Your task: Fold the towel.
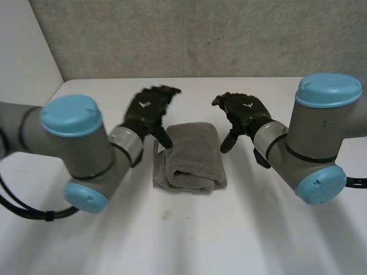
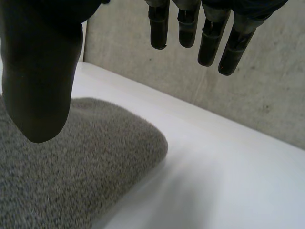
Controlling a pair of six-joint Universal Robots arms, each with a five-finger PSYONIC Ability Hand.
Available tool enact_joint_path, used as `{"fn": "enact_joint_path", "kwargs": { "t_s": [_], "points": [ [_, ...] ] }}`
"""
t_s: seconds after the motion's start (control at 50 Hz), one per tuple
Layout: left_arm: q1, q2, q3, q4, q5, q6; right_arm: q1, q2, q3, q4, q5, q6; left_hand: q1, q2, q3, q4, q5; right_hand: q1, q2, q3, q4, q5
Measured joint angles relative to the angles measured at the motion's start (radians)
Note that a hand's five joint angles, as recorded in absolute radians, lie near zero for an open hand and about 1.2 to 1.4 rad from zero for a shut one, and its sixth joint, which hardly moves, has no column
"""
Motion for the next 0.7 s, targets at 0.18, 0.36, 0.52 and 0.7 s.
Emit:
{"fn": "enact_joint_path", "kwargs": {
  "t_s": [0.18, 0.36, 0.52, 0.7],
  "points": [
    [-0.061, -0.124, 0.062, -0.048, -0.010, -0.011, -0.005, 0.088, -0.027, -0.002, -0.012, 0.000, 0.000, 0.000, 0.000, 0.000, 0.000, 0.000, 0.000, 0.000, 0.000, 0.000],
    [-0.051, -0.165, 0.065, -0.091, -0.095, 0.006, 0.043, 0.216, -0.122, 0.041, -0.012, -0.003, 0.000, 0.000, 0.000, 0.000, 0.000, 0.000, 0.000, 0.000, 0.000, 0.000],
    [-0.016, -0.165, 0.035, -0.127, -0.167, 0.016, 0.099, 0.298, -0.214, 0.094, -0.008, -0.014, 0.000, 0.000, 0.000, 0.000, 0.000, 0.000, 0.000, 0.000, 0.000, 0.000],
    [-0.006, -0.151, 0.024, -0.140, -0.174, 0.024, 0.112, 0.306, -0.249, 0.117, -0.003, -0.028, 0.000, 0.000, 0.000, 0.000, 0.000, -0.004, 0.000, -0.004, 0.000, 0.000]
  ]
}}
